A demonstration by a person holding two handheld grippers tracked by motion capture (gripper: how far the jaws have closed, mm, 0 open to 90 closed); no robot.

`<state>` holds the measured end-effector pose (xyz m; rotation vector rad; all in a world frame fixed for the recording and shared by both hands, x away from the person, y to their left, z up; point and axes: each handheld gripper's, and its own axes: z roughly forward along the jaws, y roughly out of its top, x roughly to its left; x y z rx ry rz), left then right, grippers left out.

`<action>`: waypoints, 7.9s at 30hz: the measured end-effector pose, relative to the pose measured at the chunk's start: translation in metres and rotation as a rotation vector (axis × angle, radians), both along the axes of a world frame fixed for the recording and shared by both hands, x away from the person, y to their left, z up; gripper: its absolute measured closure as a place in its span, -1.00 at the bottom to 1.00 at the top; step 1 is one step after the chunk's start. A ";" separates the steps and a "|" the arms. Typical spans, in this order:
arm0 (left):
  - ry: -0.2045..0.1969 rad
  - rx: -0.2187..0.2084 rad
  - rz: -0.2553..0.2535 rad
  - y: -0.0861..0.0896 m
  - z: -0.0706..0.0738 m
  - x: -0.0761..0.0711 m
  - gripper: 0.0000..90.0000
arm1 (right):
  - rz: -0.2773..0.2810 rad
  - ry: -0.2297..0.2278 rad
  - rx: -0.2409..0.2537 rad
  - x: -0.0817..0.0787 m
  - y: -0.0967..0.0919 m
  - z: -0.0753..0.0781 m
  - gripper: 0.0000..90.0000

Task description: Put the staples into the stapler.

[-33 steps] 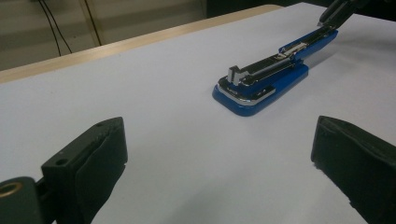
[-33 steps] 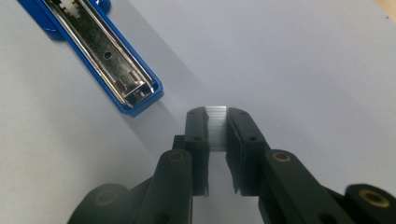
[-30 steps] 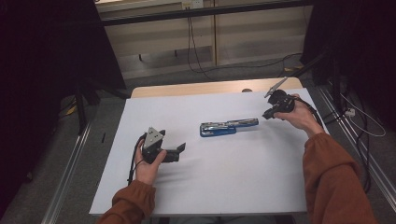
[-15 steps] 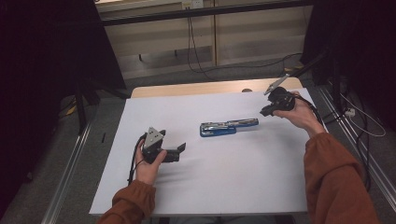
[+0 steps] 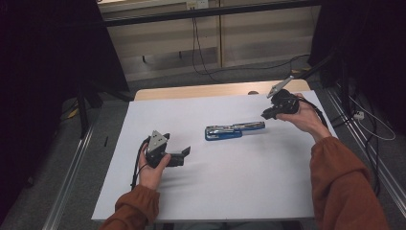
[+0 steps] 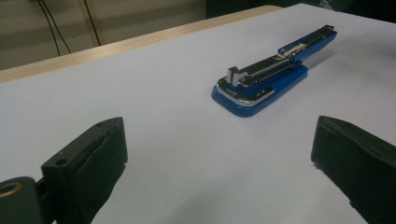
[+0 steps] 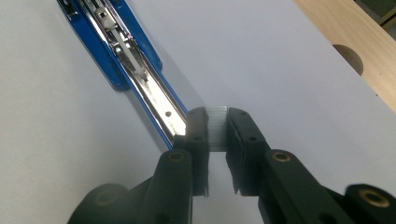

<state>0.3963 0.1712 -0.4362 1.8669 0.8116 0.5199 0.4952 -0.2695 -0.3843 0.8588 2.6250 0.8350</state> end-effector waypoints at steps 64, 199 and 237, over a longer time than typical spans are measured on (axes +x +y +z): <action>-0.003 -0.004 -0.011 -0.001 0.000 -0.001 -0.92 | 0.301 -0.017 -0.006 0.017 0.120 0.013 0.76; 0.001 0.009 -0.019 -0.002 -0.001 -0.001 -0.92 | 0.437 0.071 -0.122 0.034 0.182 -0.017 0.54; 0.010 0.006 -0.021 -0.002 -0.002 0.000 -0.92 | 0.162 -0.024 0.041 0.024 0.149 -0.017 -0.83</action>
